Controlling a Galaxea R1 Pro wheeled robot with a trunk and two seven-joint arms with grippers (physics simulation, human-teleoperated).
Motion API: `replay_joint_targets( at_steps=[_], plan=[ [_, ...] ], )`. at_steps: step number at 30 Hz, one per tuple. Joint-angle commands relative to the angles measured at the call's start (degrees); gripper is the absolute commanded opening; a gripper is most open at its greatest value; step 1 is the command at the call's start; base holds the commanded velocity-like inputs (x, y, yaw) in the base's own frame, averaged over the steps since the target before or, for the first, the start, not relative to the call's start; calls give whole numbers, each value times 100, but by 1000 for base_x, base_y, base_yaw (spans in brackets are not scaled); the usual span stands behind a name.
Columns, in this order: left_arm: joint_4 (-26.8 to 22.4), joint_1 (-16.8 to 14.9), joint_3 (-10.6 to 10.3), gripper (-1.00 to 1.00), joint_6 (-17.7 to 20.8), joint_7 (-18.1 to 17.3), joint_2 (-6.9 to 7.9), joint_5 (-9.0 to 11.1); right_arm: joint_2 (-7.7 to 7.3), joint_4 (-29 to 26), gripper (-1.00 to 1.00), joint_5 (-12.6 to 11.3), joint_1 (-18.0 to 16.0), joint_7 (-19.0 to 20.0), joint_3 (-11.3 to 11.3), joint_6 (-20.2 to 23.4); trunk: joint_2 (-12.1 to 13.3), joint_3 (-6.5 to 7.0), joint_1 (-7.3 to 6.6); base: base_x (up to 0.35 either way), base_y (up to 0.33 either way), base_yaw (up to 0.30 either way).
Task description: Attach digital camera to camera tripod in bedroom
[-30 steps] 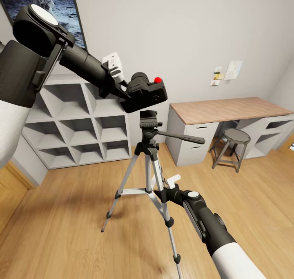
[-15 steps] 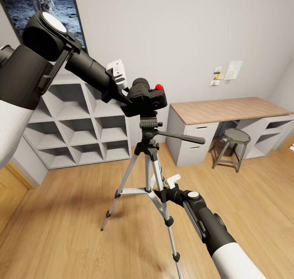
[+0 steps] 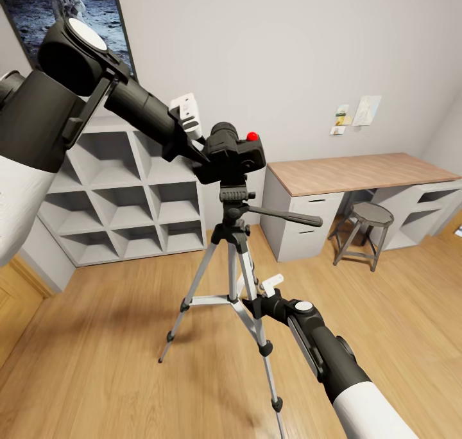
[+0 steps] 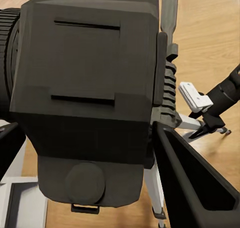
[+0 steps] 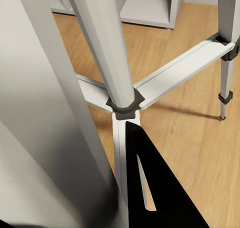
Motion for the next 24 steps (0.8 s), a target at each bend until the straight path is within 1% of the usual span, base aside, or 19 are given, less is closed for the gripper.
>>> replay_joint_targets(
  at_steps=[1, 2, 4, 19, 24],
  plan=[
    [-3, -8, -3, -100, 40, -49, -1, -55, 3, -9, -100, 26, -7, 35, -6, 24, -11, -10, 2, 0, 0, 0],
    [-1, -8, -2, 100, 45, -48, -3, -55, 3, -10, -100, 26, -6, 35, -6, 24, -11, -10, 2, 0, 0, 0],
    [71, -8, 1, 100, 54, -45, -8, -60, 3, -12, -100, 26, -4, 35, -6, 24, -11, -10, 2, 0, 0, 0],
    [72, -8, 13, 100, 48, -39, -8, -90, 3, -12, -100, 26, -5, 39, -6, 24, -11, -10, 2, 0, 0, 0],
    [88, -8, 36, 100, 48, -33, 29, -73, 3, -12, -100, 26, -2, 37, -6, 24, -11, -10, 2, 0, 0, 0]
  ],
)
